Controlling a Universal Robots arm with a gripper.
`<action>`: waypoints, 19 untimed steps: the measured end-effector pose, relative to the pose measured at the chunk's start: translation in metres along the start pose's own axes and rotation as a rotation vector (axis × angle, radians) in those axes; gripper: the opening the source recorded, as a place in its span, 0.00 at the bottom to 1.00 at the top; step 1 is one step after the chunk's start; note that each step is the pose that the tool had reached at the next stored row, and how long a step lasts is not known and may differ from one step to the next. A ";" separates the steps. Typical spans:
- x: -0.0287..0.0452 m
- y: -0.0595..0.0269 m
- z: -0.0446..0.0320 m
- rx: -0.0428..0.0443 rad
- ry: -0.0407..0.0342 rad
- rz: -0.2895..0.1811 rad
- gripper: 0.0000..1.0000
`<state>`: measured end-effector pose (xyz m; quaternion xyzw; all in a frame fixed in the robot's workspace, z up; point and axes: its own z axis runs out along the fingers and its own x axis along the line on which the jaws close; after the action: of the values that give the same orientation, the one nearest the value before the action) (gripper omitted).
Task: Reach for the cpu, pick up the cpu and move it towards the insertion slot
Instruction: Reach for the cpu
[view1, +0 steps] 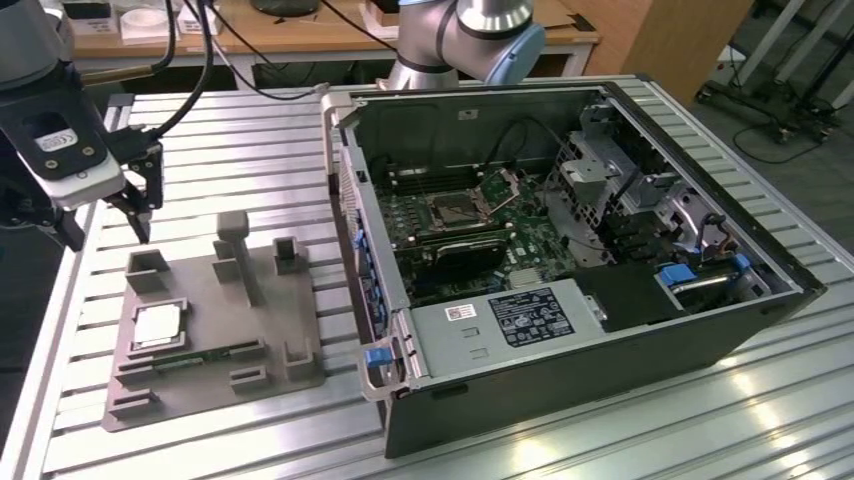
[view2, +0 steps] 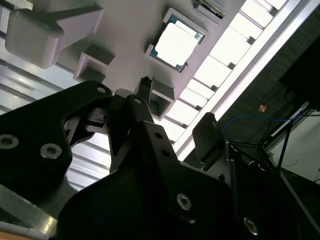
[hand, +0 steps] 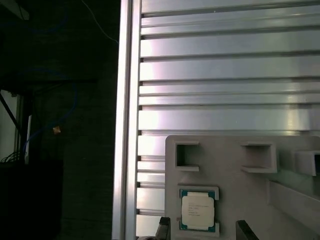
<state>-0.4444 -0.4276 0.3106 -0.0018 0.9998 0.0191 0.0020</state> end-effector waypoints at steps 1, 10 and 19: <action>0.0000 0.0000 0.0000 0.0001 0.0002 0.000 0.61; -0.0001 -0.0001 0.0007 0.0001 0.0001 0.000 0.61; -0.0001 -0.0002 0.0034 0.0000 0.0001 0.000 0.61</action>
<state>-0.4443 -0.4278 0.3072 -0.0019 0.9998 0.0191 0.0019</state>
